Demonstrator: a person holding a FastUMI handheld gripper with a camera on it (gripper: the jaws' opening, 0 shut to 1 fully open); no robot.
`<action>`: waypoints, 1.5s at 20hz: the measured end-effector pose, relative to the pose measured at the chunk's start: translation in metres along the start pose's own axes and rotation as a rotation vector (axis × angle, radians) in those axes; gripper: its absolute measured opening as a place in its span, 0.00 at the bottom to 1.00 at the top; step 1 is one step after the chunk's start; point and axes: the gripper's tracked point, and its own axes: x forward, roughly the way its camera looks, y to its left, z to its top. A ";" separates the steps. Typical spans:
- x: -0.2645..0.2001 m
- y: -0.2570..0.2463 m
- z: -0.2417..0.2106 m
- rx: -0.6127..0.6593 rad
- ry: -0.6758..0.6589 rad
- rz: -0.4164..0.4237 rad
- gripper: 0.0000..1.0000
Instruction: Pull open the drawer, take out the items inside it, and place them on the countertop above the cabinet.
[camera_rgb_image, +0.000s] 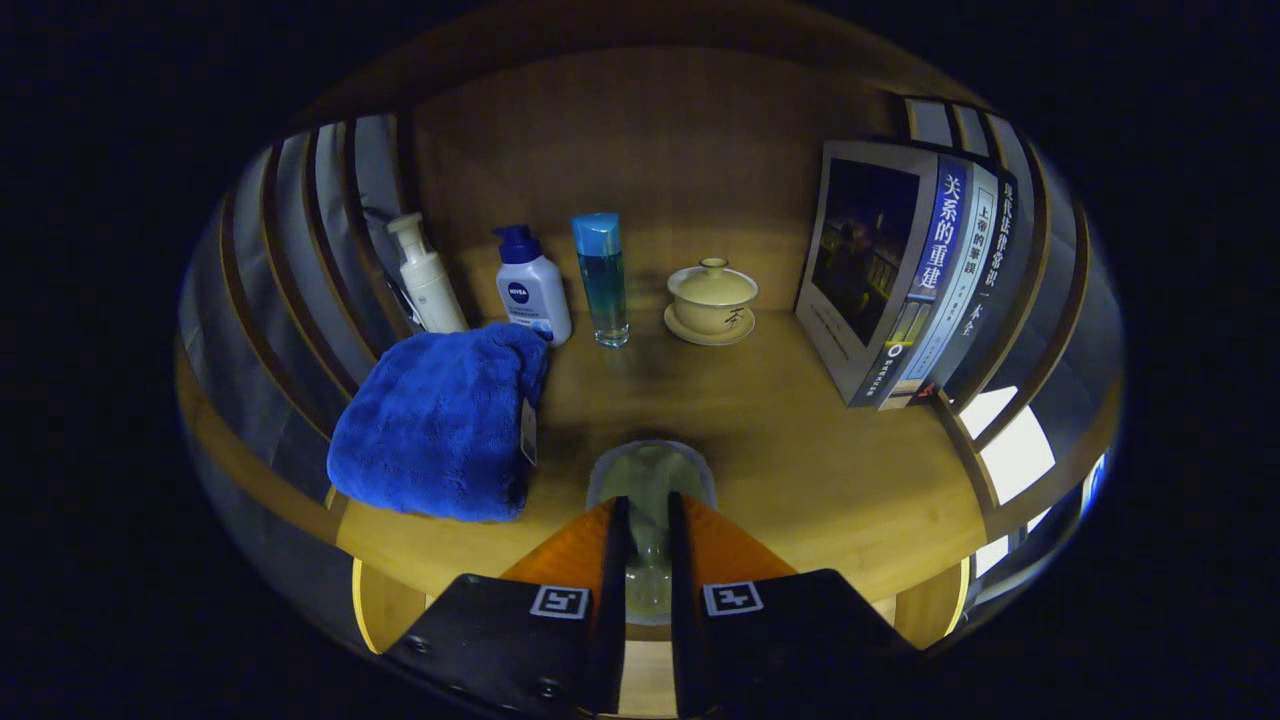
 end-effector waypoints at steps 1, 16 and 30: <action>-0.001 0.002 -0.001 0.000 0.000 0.008 0.29; -0.020 0.017 -0.002 -0.028 -0.042 0.023 1.00; -0.167 0.050 -0.003 -0.085 -0.300 0.152 0.99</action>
